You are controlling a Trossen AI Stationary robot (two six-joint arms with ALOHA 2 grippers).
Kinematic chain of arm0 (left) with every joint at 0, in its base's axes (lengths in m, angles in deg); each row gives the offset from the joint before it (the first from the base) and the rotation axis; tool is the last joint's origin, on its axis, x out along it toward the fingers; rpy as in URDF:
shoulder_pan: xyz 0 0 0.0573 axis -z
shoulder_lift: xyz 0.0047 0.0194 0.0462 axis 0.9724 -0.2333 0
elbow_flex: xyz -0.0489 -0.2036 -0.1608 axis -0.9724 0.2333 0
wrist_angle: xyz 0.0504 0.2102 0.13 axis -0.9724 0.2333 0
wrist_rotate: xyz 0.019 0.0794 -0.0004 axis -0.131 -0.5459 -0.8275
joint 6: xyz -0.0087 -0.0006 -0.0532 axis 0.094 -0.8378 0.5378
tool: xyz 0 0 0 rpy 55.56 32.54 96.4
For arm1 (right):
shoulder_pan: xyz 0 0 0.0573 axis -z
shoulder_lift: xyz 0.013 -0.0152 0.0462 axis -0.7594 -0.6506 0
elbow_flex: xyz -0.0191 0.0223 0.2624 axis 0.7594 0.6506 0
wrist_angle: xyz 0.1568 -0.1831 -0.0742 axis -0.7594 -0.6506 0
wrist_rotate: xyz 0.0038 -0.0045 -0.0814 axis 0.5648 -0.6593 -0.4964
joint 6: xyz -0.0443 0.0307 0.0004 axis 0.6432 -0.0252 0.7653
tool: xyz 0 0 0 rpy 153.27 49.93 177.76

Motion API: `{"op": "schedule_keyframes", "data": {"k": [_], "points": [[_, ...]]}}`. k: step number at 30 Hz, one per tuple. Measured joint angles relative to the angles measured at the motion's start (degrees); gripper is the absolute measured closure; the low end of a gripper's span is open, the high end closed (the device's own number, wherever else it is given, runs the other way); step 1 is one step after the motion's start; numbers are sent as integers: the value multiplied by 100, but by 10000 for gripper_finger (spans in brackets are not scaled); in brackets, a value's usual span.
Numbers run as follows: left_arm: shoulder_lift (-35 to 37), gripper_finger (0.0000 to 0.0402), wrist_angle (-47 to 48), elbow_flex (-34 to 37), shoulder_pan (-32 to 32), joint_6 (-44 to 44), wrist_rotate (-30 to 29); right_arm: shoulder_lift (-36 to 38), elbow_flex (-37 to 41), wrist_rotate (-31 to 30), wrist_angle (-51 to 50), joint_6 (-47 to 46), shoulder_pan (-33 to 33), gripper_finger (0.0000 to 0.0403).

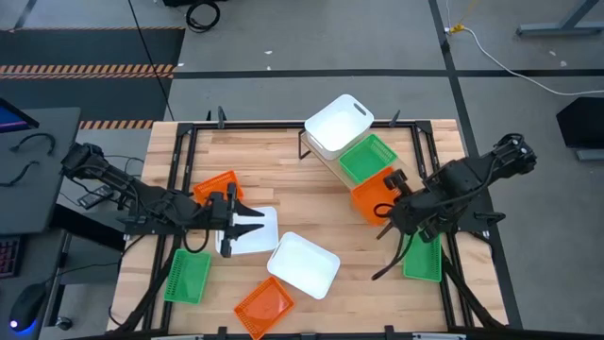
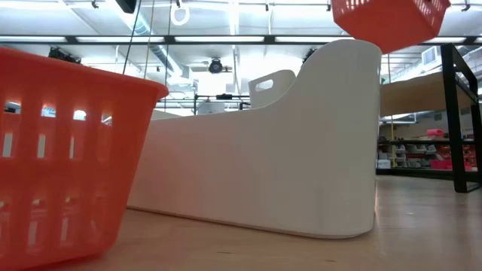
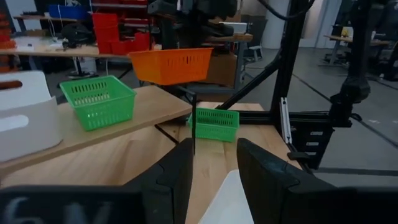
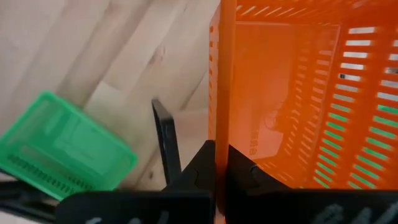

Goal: Stack baskets on shelf by color
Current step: Put the bottom right orange bin on the shelf

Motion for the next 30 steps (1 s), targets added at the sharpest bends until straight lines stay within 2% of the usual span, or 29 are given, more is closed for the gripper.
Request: {"op": "schedule_keyframes", "data": {"k": [5,12,21,30], "points": [[0,269,223,0,32,423,2,276,558,-3,2,336,220,395],[-40,269,248,2,305,543,1,456,1044,-62,2,936,617,395],[-39,269,250,2,340,527,-2,556,1085,-7,-2,1103,898,395],[-39,269,251,2,404,615,-2,574,1085,218,-1,1036,859,395]]}}
